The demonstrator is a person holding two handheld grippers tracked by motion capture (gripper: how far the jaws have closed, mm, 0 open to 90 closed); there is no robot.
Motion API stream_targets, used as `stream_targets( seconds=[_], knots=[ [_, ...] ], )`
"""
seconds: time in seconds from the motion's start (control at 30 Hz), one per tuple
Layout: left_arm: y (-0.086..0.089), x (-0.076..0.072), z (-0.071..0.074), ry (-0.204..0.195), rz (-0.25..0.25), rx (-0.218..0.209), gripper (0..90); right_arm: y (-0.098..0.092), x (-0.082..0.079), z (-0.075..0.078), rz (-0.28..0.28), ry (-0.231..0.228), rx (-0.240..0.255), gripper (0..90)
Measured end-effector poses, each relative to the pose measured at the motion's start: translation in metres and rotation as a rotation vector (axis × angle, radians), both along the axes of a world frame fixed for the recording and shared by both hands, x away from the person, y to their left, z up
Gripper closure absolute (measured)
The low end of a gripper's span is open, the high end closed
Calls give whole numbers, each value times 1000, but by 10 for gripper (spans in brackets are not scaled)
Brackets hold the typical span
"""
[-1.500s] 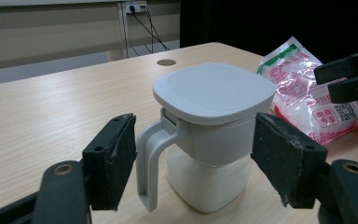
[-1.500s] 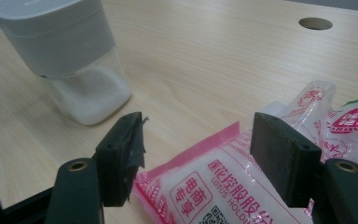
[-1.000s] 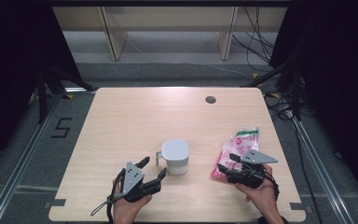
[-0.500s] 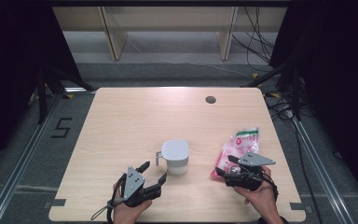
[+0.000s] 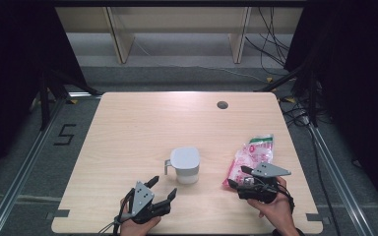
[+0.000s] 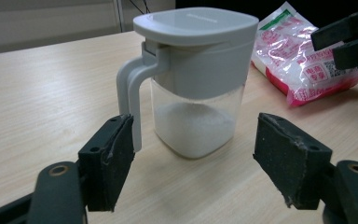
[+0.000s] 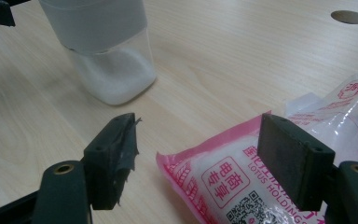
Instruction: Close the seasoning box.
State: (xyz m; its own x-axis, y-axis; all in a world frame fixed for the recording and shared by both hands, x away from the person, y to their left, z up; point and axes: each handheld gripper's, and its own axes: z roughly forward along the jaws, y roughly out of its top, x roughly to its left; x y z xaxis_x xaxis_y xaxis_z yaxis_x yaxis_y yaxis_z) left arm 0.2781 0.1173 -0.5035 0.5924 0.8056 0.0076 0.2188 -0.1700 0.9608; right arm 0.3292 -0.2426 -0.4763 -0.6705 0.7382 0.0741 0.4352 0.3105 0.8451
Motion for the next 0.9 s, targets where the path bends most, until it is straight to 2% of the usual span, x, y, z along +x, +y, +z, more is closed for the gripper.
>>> stream_targets(
  seconds=[0.03,0.07,0.1,0.13,0.17,0.2,0.23,0.3,0.33,0.37,0.4,0.43,0.47,0.57,0.6,0.63,0.7,0.73,0.77,0.8,0.83,0.87,0.9],
  knots=[
    [0,-1,-1,0,1,-2,278,0,0,0,2,-6,-1,295],
    [1,-2,-2,-2,6,-8,278,1,-1,0,-2,11,-4,295],
    [2,-4,-1,13,12,-2,278,1,-1,-1,0,15,4,295],
    [2,-4,-2,12,15,-5,278,0,2,-1,23,-11,-8,295],
    [2,-5,-3,10,14,-2,278,0,2,-1,21,-20,-11,295],
    [2,-5,-4,12,14,0,278,0,1,0,13,-1,-14,295],
    [1,-5,-5,11,10,-10,278,0,1,0,13,-1,-14,295],
    [1,-5,-7,13,1,11,278,2,-1,0,8,10,-8,295],
    [-1,-4,-8,14,3,3,278,2,-1,0,4,20,-4,295],
    [-2,-4,-9,19,-1,12,278,2,0,-1,9,0,-9,295],
    [-2,-5,-9,25,-2,20,278,2,-2,0,7,24,-12,295],
    [-4,-4,-10,8,-8,7,277,2,0,-1,19,6,-17,295],
    [-4,-5,-10,6,-15,17,277,2,0,-1,18,3,-21,295],
    [-5,-7,-10,16,-12,14,278,2,0,-2,24,-12,-27,295],
    [-6,-8,-10,26,-6,-1,278,2,0,-2,24,-10,-23,295],
    [-4,-7,-10,11,-28,27,277,2,0,-2,25,-10,-26,295],
    [-5,-8,-11,24,-18,27,277,2,-1,-2,21,6,-26,295],
    [-5,-7,-11,19,-27,35,276,2,0,-2,31,-3,-31,295],
    [-7,-9,-12,48,-8,12,276,2,0,-2,31,-3,-32,295],
    [-6,-6,-12,21,-32,30,276,2,0,-2,33,1,-32,295],
    [-6,-6,-12,22,-28,26,276,3,-1,-2,30,17,-27,295],
    [-6,-8,-12,42,-18,26,276,2,0,-3,34,0,-37,295],
    [-5,-7,-12,31,-26,39,276,3,0,-3,29,0,-31,295]
  ],
)
